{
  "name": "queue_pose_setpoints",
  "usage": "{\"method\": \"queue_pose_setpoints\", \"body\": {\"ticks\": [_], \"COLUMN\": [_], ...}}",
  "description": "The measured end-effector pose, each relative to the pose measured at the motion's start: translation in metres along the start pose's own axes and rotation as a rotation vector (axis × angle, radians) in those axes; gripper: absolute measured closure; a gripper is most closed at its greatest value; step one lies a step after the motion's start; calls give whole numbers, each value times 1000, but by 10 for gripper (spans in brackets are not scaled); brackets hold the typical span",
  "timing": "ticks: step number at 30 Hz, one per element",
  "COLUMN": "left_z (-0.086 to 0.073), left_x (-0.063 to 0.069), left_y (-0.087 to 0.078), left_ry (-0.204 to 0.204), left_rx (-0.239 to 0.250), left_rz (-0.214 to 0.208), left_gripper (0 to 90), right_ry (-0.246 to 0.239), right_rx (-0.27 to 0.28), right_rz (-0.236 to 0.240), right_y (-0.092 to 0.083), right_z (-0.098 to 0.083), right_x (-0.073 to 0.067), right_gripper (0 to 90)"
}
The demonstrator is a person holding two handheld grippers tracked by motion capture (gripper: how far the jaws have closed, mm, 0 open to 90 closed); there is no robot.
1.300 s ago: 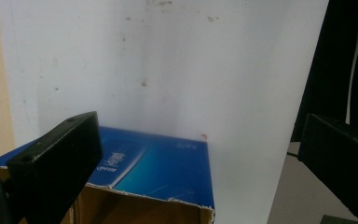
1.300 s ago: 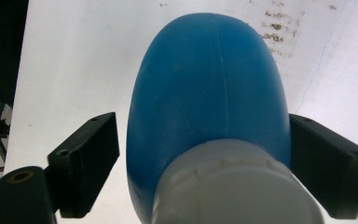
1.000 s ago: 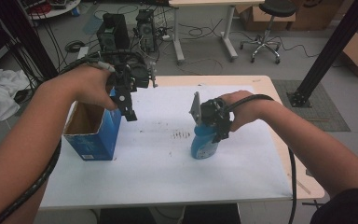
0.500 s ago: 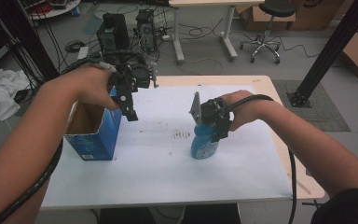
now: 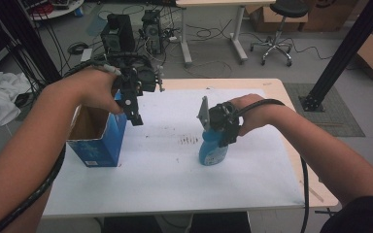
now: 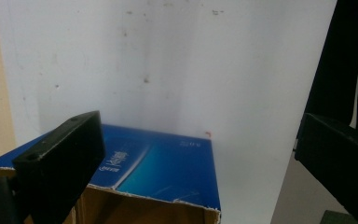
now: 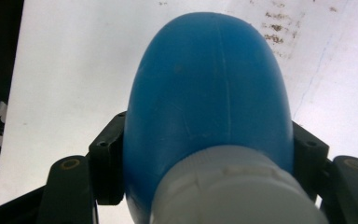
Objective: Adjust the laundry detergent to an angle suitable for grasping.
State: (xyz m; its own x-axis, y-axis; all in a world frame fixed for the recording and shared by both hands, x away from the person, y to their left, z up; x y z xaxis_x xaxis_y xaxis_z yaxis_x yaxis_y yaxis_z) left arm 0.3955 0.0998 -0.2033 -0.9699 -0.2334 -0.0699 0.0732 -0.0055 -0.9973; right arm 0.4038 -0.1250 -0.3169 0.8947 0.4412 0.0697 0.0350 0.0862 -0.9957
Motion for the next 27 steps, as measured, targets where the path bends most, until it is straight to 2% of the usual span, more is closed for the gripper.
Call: {"method": "queue_pose_setpoints", "body": {"ticks": [8, 27], "left_z": [0, 1], "left_x": [-1, -1], "left_y": [3, 3], "left_ry": [1, 5], "left_rx": [6, 4], "left_rz": [-9, -19], "left_gripper": [21, 9], "right_ry": [11, 39], "right_rx": [-2, 1], "right_rz": [12, 46], "right_y": [0, -5], "right_z": [0, -3], "right_x": [1, 1], "right_gripper": [373, 387]}}
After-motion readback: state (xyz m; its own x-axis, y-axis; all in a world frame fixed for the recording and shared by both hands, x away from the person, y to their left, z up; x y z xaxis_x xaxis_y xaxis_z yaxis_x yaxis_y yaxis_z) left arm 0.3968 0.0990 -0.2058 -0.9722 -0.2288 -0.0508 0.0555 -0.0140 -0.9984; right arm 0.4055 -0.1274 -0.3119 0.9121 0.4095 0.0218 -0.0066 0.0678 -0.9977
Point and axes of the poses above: each handheld gripper's, and its own axes: y roughly forward along the jaws, z roughly out of its top, x roughly to its right, the point moved 2 cm from there along y, roughly forward along the jaws, and after that the axes turned 5 degrees about -y, right-handed, at the moved point
